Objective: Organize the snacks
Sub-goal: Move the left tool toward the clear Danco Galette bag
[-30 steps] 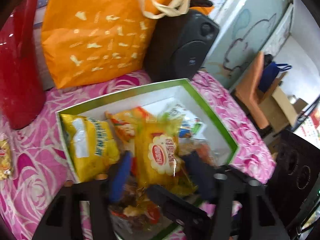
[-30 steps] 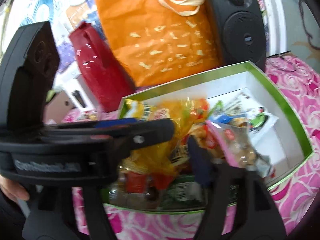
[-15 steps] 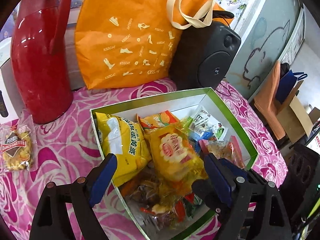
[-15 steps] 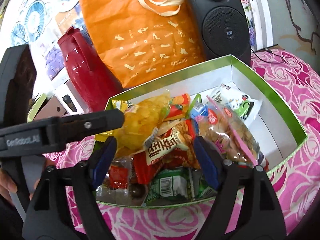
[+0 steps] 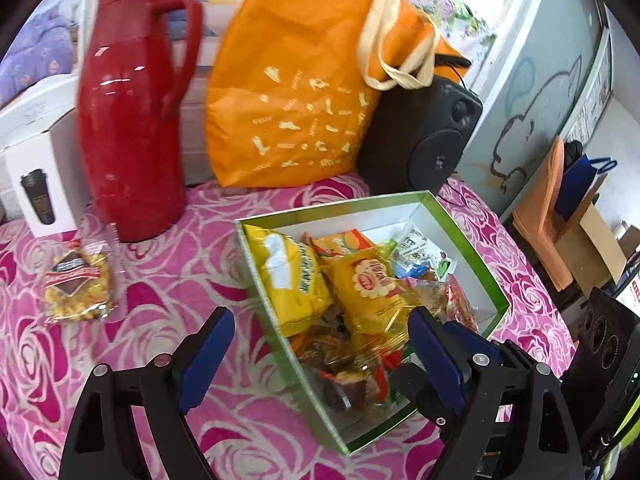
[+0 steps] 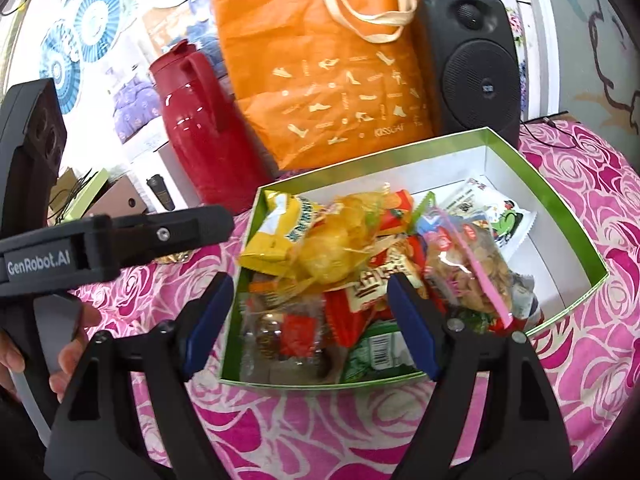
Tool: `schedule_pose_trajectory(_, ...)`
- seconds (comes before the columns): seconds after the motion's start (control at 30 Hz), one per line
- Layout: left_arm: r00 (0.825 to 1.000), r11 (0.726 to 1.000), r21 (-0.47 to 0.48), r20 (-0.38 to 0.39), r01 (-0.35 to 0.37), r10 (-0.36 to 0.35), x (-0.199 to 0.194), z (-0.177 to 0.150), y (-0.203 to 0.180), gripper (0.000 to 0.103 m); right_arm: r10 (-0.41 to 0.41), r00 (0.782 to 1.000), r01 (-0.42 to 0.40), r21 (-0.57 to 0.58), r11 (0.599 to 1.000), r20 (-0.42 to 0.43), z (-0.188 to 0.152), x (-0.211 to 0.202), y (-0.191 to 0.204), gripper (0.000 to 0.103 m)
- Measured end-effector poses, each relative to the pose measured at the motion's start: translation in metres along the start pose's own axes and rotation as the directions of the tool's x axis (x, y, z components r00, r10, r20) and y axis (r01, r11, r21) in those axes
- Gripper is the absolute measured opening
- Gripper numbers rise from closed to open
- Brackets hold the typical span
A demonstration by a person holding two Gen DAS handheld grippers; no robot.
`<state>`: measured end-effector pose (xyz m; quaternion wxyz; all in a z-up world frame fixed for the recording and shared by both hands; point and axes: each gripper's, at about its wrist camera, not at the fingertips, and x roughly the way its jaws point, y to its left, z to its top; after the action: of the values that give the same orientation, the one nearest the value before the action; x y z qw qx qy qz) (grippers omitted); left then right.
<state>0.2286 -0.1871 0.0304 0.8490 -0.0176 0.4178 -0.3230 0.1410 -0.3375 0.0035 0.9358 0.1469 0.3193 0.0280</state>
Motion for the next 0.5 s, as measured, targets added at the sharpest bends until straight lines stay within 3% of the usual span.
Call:
schedule_pose_trajectory(0.33, 0.995, 0.979, -0.192, 0.067, -0.062, 0.076, -0.044, -0.003, 0.088, 0.09, 0.098, 0.995, -0.102, -0.155, 0.983, -0.032, 0.004, 0.014, 0.073, 0.08)
schedule_pose_trajectory(0.5, 0.983, 0.945, -0.307, 0.102, -0.113, 0.151, -0.072, -0.014, 0.149, 0.09, 0.149, 0.984, -0.166, -0.208, 0.964, -0.096, 0.006, 0.045, 0.113, 0.079)
